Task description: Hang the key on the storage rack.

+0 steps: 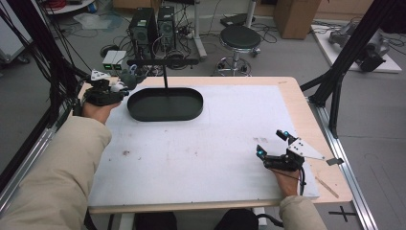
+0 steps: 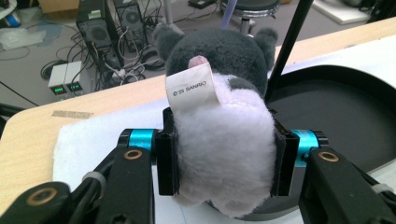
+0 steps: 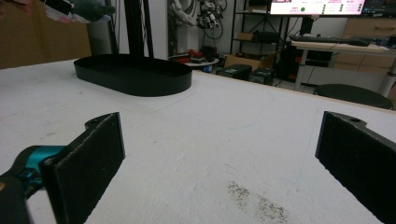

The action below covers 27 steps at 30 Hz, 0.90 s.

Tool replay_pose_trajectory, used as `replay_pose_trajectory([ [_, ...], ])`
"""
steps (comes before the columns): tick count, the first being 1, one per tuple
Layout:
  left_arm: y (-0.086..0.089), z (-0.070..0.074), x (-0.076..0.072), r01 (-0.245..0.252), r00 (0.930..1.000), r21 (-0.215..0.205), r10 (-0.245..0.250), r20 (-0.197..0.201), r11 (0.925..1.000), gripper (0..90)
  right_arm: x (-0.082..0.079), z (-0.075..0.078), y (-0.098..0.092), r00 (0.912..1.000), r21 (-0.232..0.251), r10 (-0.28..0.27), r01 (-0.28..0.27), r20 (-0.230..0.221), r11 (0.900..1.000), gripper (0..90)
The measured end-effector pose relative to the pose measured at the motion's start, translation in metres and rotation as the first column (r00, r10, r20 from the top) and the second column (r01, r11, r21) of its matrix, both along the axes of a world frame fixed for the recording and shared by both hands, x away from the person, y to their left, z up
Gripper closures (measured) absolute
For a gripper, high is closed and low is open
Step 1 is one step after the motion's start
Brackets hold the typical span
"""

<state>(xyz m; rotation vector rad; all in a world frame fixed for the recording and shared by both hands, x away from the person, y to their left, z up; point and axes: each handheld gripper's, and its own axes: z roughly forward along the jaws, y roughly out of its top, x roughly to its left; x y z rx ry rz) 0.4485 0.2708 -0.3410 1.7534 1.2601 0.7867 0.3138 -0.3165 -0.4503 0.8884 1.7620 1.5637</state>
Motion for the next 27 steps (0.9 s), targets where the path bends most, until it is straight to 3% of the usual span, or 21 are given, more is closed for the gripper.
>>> replay_pose_trajectory([
  [7,0.002,-0.007,0.005,0.019,0.9994,0.01,-0.019,-0.028,0.9998,50.4,0.001,0.0,-0.001,1.0,-0.001,-0.002,0.002,0.006,1.0,0.5],
  [11,0.005,-0.009,0.003,0.034,0.9994,-0.012,-0.033,0.008,0.9994,31.8,0.001,0.0,-0.001,1.0,0.008,-0.004,0.004,-0.002,1.0,0.5],
  [13,0.009,-0.01,0.003,0.073,0.9971,-0.052,-0.071,0.027,0.996,27.8,0.001,0.0,-0.001,1.0,0.011,-0.001,0.001,-0.006,1.0,0.5],
  [15,0.013,-0.011,0.002,0.107,0.9943,-0.105,-0.106,0.017,0.9888,11.0,0.001,0.0,-0.002,1.0,0.015,-0.001,0.001,-0.007,1.0,0.5],
  [16,0.014,-0.011,-0.001,0.138,0.9904,-0.135,-0.135,0.027,0.9812,7.1,0.001,0.0,-0.002,1.0,0.019,-0.001,0.001,-0.007,1.0,0.5],
  [17,0.014,-0.011,-0.001,0.138,0.9904,-0.135,-0.135,0.027,0.9812,5.9,0.001,0.0,-0.002,1.0,0.019,-0.001,0.001,-0.007,1.0,0.5],
  [20,0.012,-0.01,-0.013,0.207,0.9755,-0.113,-0.196,0.1,0.9718,1.9,0.002,0.0,-0.002,0.9999,0.023,0.003,-0.003,-0.01,1.0,0.5],
  [21,0.012,-0.01,-0.02,0.245,0.9643,-0.12,-0.229,0.132,0.962,1.7,0.002,0.0,-0.003,0.9999,0.023,0.003,-0.003,-0.011,1.0,0.5],
  [22,0.011,-0.011,-0.025,0.264,0.959,-0.119,-0.247,0.14,0.9572,1.7,0.002,0.0,-0.003,1.0,0.025,0.003,-0.003,-0.009,1.0,0.5],
  [23,0.011,-0.011,-0.025,0.264,0.959,-0.119,-0.247,0.14,0.9572,1.7,0.002,0.0,-0.003,0.9999,0.029,0.002,-0.001,-0.012,1.0,0.5],
  [25,0.011,-0.013,-0.034,0.297,0.9474,-0.12,-0.277,0.16,0.9473,1.7,0.002,0.0,-0.004,1.0,0.029,0.001,-0.001,-0.009,1.0,0.5],
  [27,0.011,-0.015,-0.045,0.316,0.9381,-0.115,-0.292,0.187,0.9419,1.7,0.002,0.0,-0.003,0.9999,0.028,0.0,0.0,-0.011,1.0,0.5],
])
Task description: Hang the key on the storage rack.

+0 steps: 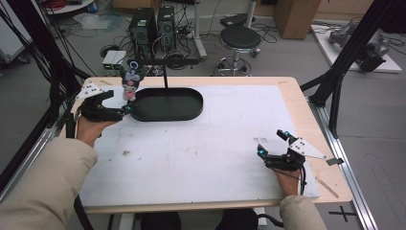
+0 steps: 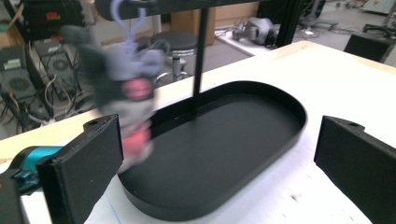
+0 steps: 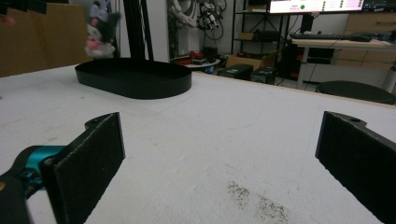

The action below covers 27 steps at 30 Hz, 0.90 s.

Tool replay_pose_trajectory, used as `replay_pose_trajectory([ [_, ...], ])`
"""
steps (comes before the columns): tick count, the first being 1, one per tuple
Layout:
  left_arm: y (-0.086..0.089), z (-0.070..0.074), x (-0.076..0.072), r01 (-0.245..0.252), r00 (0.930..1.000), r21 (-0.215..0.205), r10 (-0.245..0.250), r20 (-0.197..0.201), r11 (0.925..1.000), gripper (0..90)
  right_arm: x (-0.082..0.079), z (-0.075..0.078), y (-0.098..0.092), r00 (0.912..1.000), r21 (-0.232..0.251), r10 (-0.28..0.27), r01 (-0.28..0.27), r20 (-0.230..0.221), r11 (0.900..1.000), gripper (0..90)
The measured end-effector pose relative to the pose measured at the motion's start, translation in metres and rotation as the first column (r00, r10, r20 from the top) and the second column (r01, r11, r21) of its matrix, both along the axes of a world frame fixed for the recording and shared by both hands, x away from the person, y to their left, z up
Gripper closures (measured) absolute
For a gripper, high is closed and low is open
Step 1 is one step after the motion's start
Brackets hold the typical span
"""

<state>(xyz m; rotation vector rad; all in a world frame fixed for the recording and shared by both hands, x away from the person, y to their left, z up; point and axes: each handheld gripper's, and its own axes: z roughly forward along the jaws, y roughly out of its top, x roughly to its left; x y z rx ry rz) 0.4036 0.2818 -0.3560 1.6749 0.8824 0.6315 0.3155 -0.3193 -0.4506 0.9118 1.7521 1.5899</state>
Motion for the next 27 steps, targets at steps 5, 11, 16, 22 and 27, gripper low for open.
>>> replay_pose_trajectory([
  [5,0.002,-0.016,-0.038,0.044,0.9964,-0.019,-0.043,0.073,0.9988,1.7,0.0,0.0,0.001,1.0,-0.007,0.001,-0.001,0.004,1.0,0.5],
  [11,0.008,-0.036,-0.07,0.053,0.9927,-0.066,-0.045,0.111,0.9964,1.7,-0.001,0.0,0.001,1.0,-0.014,0.001,-0.001,0.005,1.0,0.5],
  [16,0.018,-0.058,-0.095,0.033,0.9924,-0.071,-0.024,0.121,0.9969,1.7,-0.001,0.0,0.002,0.9999,-0.026,0.0,0.0,0.01,1.0,0.5],
  [22,0.029,-0.081,-0.115,0.027,0.988,-0.082,-0.014,0.154,0.9962,1.7,-0.001,0.0,0.003,1.0,-0.027,-0.004,0.004,0.006,1.0,0.5],
  [27,0.03,-0.096,-0.129,-0.001,0.9737,-0.093,0.022,0.227,0.9957,1.7,-0.001,0.0,0.003,0.9999,-0.034,-0.002,0.002,0.014,0.999,0.5],
])
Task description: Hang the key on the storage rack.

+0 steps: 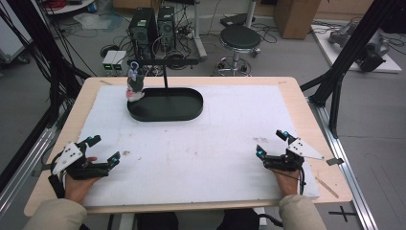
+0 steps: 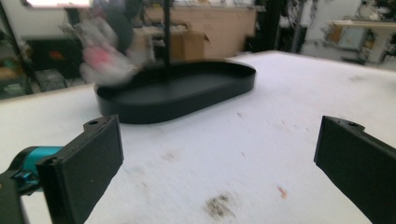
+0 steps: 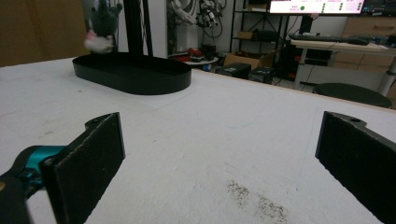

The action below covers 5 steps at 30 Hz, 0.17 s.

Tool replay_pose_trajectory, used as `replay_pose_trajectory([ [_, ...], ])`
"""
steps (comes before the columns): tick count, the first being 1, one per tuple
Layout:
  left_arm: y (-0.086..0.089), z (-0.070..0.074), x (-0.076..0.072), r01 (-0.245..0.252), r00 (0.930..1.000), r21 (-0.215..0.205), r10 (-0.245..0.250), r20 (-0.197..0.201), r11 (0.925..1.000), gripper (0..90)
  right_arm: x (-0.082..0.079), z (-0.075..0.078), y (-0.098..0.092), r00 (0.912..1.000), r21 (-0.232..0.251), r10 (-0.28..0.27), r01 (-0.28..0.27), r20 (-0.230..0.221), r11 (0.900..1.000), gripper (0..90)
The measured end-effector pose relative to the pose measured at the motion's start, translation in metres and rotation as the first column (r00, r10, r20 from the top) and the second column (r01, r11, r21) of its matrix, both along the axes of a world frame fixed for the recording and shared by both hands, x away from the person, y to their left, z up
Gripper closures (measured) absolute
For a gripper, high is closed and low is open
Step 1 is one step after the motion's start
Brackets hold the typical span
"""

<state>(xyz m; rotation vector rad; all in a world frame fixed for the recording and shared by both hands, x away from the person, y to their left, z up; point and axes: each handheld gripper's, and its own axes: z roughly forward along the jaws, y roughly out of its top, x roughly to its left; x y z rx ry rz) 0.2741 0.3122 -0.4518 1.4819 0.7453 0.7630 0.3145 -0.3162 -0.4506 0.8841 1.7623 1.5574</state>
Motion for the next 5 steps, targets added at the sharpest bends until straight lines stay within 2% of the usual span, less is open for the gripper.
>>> replay_pose_trajectory([
  [1,0.0001,-0.0005,-0.001,-0.004,0.9999,0.001,0.004,0.009,1.0,1.7,0.0001,-0.0001,0.0,1.0,-0.001,-0.001,0.001,0.001,1.0,0.5],
  [5,0.0006,-0.0005,-0.0007,-0.024,0.9997,-0.013,0.024,0.002,0.9996,1.7,0.0003,0.0,0.0001,1.0,-0.003,-0.002,0.002,0.002,1.0,0.5],
])
